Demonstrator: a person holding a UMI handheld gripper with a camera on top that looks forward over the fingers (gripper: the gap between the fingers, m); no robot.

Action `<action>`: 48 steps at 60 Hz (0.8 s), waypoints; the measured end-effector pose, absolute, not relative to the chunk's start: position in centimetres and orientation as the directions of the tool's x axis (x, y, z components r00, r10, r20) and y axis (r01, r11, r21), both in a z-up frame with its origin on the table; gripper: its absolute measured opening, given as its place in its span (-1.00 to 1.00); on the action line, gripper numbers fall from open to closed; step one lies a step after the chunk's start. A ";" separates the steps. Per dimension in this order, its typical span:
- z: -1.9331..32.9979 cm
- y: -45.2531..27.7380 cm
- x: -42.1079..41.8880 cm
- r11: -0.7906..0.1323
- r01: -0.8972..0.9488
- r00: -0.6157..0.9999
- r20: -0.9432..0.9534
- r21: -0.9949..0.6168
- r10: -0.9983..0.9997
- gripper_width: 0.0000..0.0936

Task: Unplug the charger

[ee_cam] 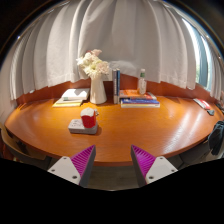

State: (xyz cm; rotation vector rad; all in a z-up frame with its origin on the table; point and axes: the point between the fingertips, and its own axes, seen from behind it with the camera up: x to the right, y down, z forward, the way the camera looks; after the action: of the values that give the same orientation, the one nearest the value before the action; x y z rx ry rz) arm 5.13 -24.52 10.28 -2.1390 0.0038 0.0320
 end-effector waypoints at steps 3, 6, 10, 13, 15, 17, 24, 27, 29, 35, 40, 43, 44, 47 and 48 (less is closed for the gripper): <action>9.0 -22.2 2.9 -0.548 -0.008 0.999 -0.033 -0.837 0.035 0.47; 8.1 -20.1 0.9 -0.550 -0.008 0.997 -0.047 -0.835 0.057 0.47; 7.4 -17.0 -1.0 -0.548 -0.015 0.995 -0.065 -0.837 0.072 0.48; 6.8 -14.7 -2.6 -0.548 -0.013 0.993 -0.074 -0.836 0.090 0.48; 6.4 -13.1 -3.2 -0.549 -0.008 0.992 -0.074 -0.836 0.097 0.49; 5.9 -11.6 -3.8 -0.551 -0.001 0.992 -0.069 -0.835 0.102 0.49; 4.4 -7.0 -5.6 -0.563 0.027 0.991 -0.051 -0.826 0.122 0.49; 4.5 -5.3 -6.2 -0.552 0.017 0.991 -0.060 -0.833 0.121 0.41; 4.4 -4.4 -6.2 -0.549 0.010 0.993 -0.058 -0.836 0.107 0.24; 3.9 -4.1 -6.1 -0.575 0.018 0.996 -0.039 -0.818 0.086 -0.03; 3.9 -4.1 -6.1 -0.564 -0.021 0.996 -0.065 -0.825 0.058 -0.16; 3.6 -4.0 -6.1 -0.588 -0.007 0.997 -0.054 -0.809 0.062 -0.26; 3.7 -3.9 -6.1 -0.601 -0.002 0.997 -0.052 -0.799 0.065 -0.29; 4.0 -3.9 -6.2 -0.650 0.018 0.996 -0.044 -0.760 0.079 -0.30; 5.1 -3.5 -6.3 -0.642 0.031 0.995 -0.037 -0.766 0.092 -0.30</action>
State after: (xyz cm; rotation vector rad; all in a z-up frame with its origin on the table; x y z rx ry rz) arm -6.27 -3.52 5.10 -2.2672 -0.0851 0.0915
